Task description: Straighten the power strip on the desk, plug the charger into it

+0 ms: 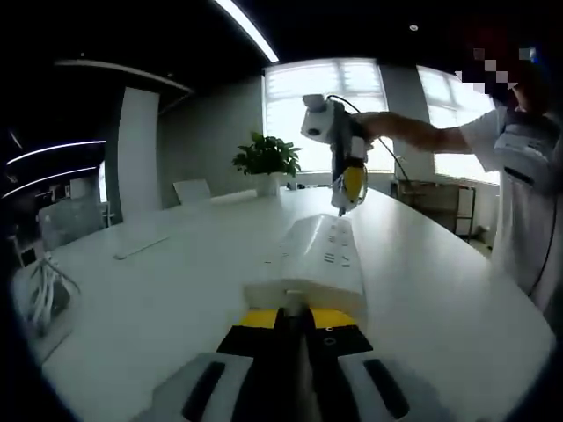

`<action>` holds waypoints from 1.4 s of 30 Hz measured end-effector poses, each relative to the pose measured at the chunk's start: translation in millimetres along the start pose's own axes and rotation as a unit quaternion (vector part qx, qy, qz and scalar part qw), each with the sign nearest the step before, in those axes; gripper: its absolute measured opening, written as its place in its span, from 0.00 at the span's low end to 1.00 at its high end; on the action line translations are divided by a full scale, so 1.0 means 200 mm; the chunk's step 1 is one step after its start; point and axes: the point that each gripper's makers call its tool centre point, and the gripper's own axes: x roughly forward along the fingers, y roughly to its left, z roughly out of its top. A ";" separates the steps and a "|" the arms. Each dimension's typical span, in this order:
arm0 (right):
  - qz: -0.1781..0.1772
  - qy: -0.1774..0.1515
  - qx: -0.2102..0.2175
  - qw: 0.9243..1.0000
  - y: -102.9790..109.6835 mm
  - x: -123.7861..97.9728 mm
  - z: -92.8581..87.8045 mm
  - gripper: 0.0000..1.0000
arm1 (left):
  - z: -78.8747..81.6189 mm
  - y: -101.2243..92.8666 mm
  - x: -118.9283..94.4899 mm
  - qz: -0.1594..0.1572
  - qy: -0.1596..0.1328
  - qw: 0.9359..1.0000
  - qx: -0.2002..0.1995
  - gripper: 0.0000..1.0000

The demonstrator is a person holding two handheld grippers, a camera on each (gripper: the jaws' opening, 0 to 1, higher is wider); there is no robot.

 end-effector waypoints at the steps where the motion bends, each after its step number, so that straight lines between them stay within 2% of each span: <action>1: 0.002 -0.001 0.004 1.000 0.00 0.00 0.01 0.28 | 0.00 0.00 0.00 0.000 0.000 1.000 0.000 0.14; 6: 0.000 0.007 0.018 1.000 -0.03 0.01 0.06 0.28 | 0.00 0.00 0.00 -0.001 0.000 1.000 0.000 0.14; 12: -0.042 0.030 0.030 0.998 -0.02 0.00 0.12 0.28 | 0.00 0.00 0.00 -0.001 0.000 1.000 0.000 0.14; 15: -0.062 0.023 0.038 0.997 -0.01 -0.01 0.13 0.28 | 0.00 0.00 0.00 -0.001 0.000 1.000 0.000 0.14; 20: -0.081 0.021 0.057 0.995 -0.01 -0.01 0.10 0.28 | 0.00 0.00 0.00 0.000 0.000 1.000 0.000 0.14; 29: -0.096 0.027 0.102 0.990 -0.01 0.02 0.05 0.28 | 0.00 -0.01 0.00 0.001 0.000 1.000 0.000 0.14; 30: -0.107 0.035 0.122 0.986 -0.02 0.01 0.04 0.28 | 0.00 -0.01 0.00 0.002 0.000 1.000 0.001 0.14; 31: -0.102 0.028 0.111 0.988 -0.02 0.01 0.05 0.28 | 0.00 -0.01 0.00 0.002 0.000 1.000 0.001 0.14; 35: -0.107 0.023 0.123 0.986 -0.01 0.02 0.04 0.28 | 0.00 -0.01 0.00 0.002 0.001 1.000 0.001 0.14; 39: -0.142 0.020 0.111 0.983 0.00 0.02 0.05 0.28 | 0.00 -0.01 0.01 0.003 0.001 1.000 0.001 0.14; 42: -0.159 0.033 0.115 0.980 0.00 0.02 0.05 0.28 | 0.00 -0.01 0.01 0.003 0.001 1.000 0.001 0.14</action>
